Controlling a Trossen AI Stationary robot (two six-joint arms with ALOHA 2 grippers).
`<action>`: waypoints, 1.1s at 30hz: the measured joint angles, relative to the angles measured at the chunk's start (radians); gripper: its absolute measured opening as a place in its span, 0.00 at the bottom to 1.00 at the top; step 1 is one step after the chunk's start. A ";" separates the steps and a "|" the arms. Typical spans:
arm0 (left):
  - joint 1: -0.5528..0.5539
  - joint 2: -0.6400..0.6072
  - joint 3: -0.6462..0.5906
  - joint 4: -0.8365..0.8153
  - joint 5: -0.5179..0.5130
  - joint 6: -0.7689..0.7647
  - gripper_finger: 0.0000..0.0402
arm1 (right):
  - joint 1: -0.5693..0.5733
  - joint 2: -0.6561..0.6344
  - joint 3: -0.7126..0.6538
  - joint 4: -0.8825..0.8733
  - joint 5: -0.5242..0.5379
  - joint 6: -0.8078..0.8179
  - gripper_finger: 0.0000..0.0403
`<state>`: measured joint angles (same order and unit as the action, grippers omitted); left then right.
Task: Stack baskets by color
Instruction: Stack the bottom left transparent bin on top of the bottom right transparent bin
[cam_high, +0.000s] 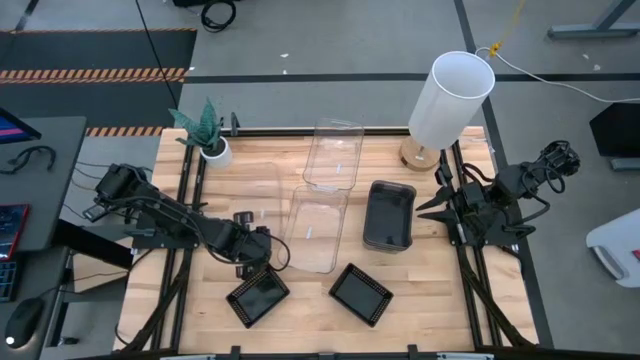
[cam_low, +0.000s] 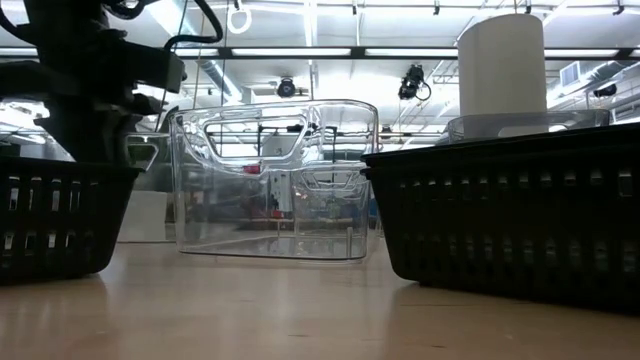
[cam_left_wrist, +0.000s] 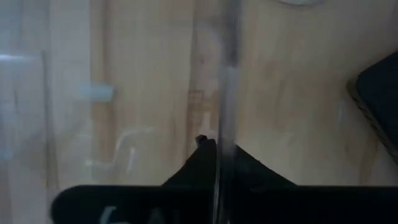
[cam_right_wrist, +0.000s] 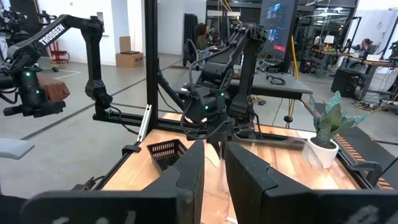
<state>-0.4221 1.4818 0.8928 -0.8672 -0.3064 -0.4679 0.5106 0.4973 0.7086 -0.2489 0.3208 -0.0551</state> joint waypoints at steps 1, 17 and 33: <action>0.001 0.000 0.000 -0.003 0.002 -0.001 0.03 | 0.000 0.000 0.000 0.000 0.000 0.000 0.18; 0.005 0.000 0.189 -0.187 -0.008 -0.008 0.02 | 0.000 0.000 0.000 0.000 0.000 -0.008 0.18; -0.055 -0.002 0.598 -0.268 -0.151 0.005 0.02 | 0.000 0.000 0.000 -0.001 0.000 -0.007 0.18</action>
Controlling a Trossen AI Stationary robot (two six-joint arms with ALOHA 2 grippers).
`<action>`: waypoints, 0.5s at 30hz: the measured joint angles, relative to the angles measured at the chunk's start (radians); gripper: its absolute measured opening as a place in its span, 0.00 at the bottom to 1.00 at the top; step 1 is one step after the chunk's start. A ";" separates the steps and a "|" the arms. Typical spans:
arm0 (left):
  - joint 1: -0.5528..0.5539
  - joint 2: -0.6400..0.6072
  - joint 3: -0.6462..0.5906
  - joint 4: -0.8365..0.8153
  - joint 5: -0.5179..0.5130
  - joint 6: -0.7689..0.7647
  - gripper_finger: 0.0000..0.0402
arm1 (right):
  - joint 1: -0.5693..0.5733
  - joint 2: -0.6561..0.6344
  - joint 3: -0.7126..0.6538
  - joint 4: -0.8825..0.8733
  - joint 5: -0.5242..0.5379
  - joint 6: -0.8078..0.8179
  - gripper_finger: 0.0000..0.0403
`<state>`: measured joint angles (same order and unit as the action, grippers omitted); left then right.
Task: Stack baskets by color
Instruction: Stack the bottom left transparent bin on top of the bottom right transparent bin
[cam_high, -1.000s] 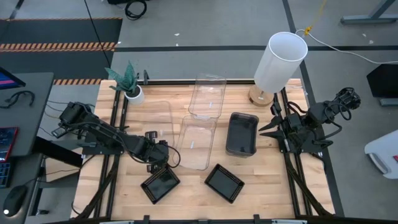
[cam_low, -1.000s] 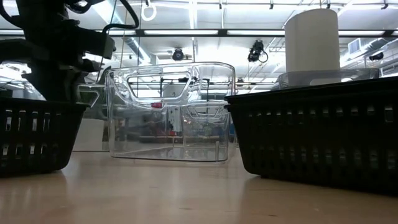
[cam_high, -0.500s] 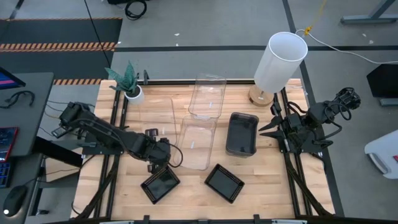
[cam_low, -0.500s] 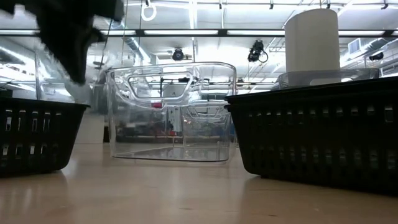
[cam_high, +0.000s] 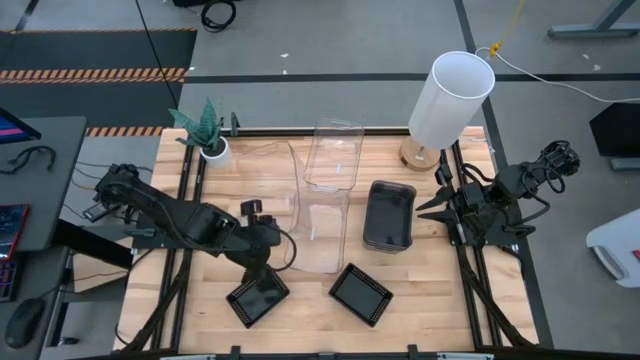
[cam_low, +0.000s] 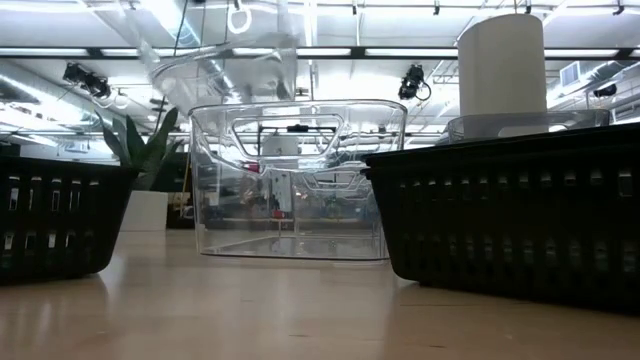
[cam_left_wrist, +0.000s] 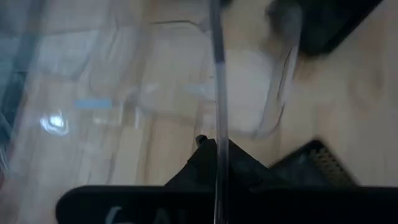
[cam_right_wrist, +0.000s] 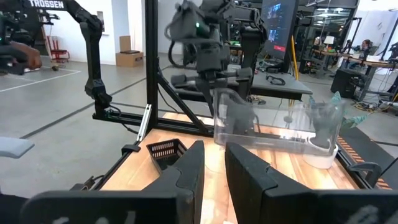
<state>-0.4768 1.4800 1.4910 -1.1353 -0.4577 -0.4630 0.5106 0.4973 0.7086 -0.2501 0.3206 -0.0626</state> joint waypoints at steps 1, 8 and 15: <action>-0.003 0.000 0.001 0.035 -0.003 0.013 0.02 | 0.000 0.000 0.000 0.000 0.000 0.000 0.18; -0.021 0.063 0.001 0.273 -0.029 0.092 0.02 | 0.000 0.000 0.000 0.000 0.000 0.000 0.18; -0.012 0.188 0.001 0.329 -0.024 0.129 0.02 | 0.000 0.000 0.000 0.000 0.000 0.000 0.18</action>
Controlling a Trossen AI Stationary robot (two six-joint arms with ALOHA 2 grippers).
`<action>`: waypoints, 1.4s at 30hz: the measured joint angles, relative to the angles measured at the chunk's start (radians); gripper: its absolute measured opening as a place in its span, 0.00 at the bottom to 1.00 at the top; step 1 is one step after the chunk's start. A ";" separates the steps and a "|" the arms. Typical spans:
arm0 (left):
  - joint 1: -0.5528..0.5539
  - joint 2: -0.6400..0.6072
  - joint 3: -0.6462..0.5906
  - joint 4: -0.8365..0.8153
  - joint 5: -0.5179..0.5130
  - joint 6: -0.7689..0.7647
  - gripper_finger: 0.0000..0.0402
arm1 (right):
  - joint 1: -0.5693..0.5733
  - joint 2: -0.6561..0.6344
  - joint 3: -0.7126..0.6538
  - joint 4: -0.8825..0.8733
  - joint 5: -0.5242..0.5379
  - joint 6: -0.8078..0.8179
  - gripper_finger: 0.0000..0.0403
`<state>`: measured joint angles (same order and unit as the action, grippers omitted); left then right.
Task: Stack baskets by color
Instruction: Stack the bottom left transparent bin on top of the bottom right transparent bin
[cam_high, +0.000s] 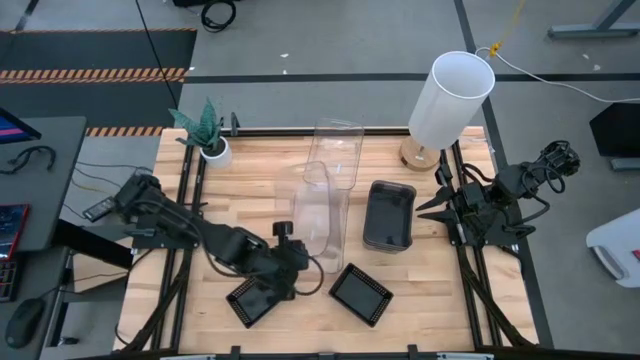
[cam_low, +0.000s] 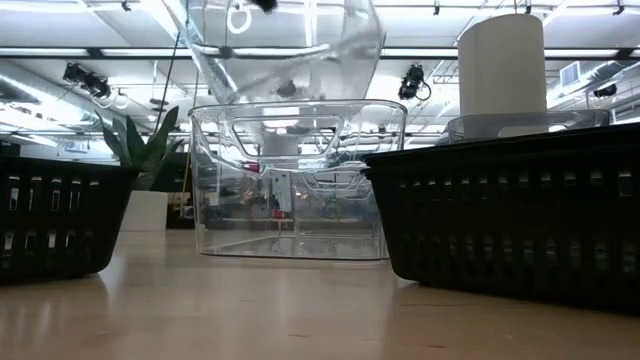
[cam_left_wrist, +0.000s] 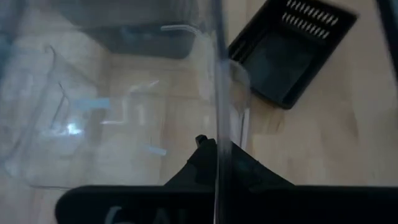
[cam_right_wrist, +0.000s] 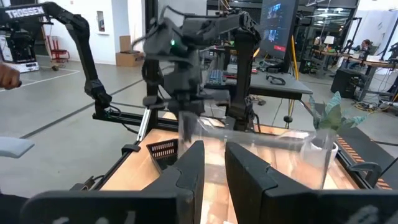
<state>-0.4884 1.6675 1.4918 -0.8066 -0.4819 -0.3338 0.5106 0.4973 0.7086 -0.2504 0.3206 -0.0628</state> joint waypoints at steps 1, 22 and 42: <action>0.004 0.011 0.000 0.001 0.005 -0.011 0.02 | 0.000 0.000 0.000 -0.001 0.000 0.000 0.18; -0.003 0.052 0.000 0.010 0.092 0.067 0.02 | 0.000 0.000 0.000 -0.002 0.000 0.000 0.18; 0.033 0.053 0.000 -0.018 0.220 -0.046 0.03 | 0.000 0.000 0.000 -0.003 0.000 0.000 0.18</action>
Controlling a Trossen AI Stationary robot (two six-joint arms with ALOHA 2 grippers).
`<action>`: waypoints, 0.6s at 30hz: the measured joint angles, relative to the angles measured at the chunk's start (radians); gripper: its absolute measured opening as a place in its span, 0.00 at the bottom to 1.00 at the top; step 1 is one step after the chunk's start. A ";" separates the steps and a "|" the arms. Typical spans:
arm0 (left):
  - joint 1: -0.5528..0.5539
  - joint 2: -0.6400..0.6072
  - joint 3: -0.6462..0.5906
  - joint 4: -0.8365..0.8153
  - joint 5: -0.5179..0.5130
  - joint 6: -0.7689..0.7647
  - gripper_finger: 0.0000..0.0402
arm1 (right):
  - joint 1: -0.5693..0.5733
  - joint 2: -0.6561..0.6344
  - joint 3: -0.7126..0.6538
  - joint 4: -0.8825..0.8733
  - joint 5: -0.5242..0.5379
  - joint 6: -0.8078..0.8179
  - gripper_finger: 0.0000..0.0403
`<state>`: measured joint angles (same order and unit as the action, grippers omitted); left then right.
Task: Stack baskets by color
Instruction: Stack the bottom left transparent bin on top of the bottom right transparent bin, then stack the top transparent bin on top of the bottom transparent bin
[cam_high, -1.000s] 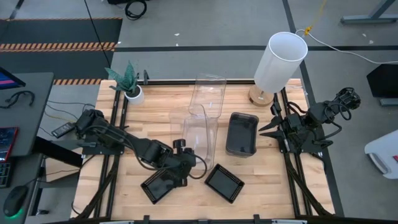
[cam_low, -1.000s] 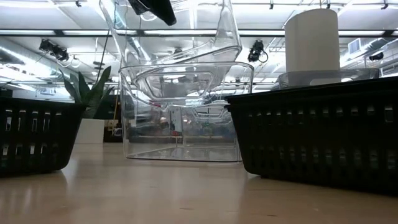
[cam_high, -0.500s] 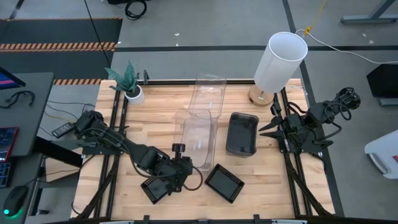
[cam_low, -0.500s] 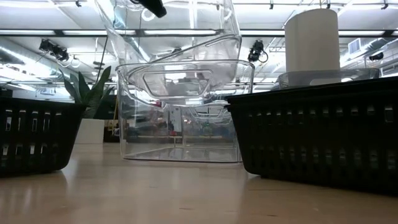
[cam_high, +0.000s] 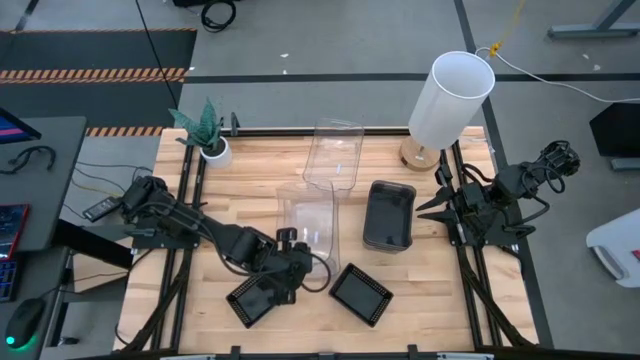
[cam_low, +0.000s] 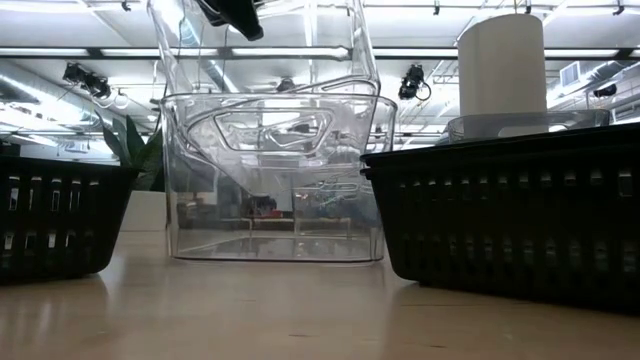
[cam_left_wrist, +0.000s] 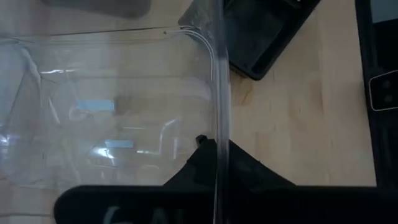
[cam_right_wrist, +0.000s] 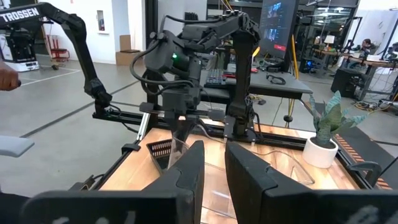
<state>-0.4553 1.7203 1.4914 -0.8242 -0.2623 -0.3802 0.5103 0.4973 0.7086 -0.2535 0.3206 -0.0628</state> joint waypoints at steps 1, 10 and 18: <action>0.004 0.000 0.000 -0.001 -0.002 0.002 0.04 | 0.000 0.000 0.000 0.000 0.000 0.000 0.18; 0.033 -0.001 0.000 -0.004 -0.011 -0.015 0.29 | 0.000 0.000 0.000 -0.002 0.000 0.000 0.18; 0.046 -0.001 0.078 -0.021 -0.022 -0.022 0.44 | 0.000 0.000 0.000 -0.003 0.000 0.000 0.18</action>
<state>-0.4089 1.7191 1.5695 -0.8450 -0.2847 -0.4021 0.5105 0.4973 0.7086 -0.2562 0.3206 -0.0628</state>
